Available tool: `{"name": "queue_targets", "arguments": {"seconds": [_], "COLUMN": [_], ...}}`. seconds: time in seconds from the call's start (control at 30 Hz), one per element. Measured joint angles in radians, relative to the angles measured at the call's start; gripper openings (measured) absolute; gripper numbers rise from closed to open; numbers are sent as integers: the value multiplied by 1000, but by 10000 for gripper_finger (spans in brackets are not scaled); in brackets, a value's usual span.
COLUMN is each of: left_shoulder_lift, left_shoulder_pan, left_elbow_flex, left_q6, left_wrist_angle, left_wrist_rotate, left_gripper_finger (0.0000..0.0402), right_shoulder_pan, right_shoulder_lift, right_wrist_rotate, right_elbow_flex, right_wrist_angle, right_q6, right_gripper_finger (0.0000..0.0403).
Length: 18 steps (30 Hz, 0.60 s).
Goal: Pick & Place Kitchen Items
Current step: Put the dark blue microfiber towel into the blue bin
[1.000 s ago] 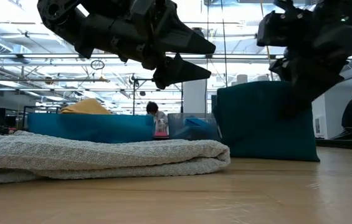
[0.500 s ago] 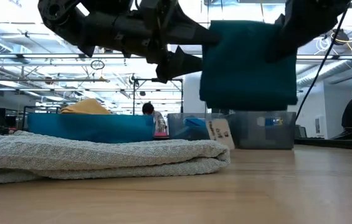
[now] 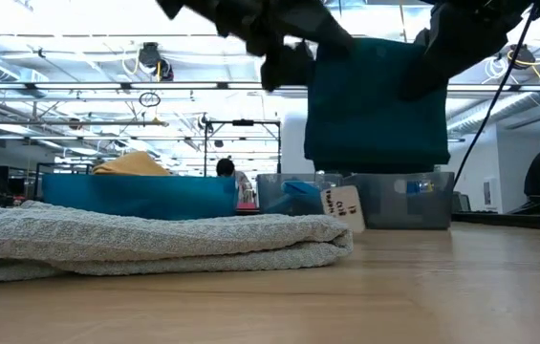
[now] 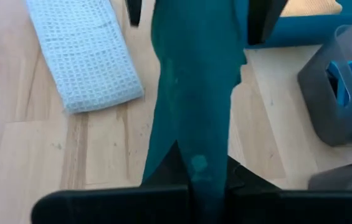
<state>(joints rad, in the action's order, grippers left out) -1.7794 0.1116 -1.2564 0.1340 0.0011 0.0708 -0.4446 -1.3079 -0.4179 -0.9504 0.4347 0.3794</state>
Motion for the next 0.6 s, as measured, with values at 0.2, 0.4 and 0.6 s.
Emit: {"name": "queue_targets", "arguments": {"seconds": [0.2, 0.4, 0.6], "left_shoulder_lift": [0, 0, 0], "left_shoulder_pan": [0, 1, 21], "left_elbow_flex": [-135, -145, -145], "left_q6": [-17, -21, -23], "left_wrist_angle": [-179, -156, -157], "left_wrist_rotate": [9, 7, -20], "left_gripper_finger": [317, 317, 310], "right_shoulder_pan": [1, 1, 1], "right_shoulder_lift": [0, 0, 0], "right_wrist_rotate": [0, 0, 0], "right_elbow_flex": [0, 0, 0], "right_wrist_angle": [-9, -47, -89], "right_q6": [-27, -76, -146], "right_gripper_finger": [0, 0, 0]}}
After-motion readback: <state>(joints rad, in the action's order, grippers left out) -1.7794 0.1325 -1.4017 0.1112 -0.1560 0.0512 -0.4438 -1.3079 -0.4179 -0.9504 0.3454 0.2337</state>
